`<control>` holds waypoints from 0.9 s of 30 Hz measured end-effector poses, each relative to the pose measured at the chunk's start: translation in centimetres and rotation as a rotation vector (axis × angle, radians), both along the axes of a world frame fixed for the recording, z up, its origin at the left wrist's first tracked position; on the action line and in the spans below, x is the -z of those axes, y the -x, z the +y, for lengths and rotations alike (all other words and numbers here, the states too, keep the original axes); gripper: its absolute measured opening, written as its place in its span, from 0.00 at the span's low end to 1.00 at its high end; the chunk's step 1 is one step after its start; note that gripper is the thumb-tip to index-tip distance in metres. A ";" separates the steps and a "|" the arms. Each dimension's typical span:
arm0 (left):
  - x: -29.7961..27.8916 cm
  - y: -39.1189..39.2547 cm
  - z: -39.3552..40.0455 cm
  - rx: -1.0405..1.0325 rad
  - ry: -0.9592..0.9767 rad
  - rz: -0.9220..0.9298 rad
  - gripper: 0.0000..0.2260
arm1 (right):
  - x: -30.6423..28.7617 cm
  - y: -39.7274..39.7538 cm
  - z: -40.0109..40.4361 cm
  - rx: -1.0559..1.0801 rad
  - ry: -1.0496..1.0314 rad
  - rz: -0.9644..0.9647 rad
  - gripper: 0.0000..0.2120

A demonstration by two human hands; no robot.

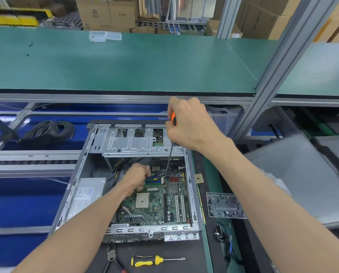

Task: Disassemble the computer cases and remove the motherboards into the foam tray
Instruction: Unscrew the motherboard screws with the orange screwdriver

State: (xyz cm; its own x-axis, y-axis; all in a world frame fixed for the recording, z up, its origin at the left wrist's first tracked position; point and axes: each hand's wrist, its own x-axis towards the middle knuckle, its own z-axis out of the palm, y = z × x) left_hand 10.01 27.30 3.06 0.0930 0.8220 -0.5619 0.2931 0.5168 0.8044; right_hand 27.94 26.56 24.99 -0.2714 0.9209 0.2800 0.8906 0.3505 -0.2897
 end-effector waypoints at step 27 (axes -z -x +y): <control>1.4 -1.9 0.0 0.080 0.361 -0.101 0.13 | -2.1 0.1 0.2 0.033 -0.096 0.107 0.04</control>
State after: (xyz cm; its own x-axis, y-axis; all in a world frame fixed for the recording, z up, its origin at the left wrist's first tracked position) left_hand 11.93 27.29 1.71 0.2184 0.5604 -0.7989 0.2731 0.7508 0.6014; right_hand 27.87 26.77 27.11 -0.2050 0.8965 0.3927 0.8680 0.3519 -0.3503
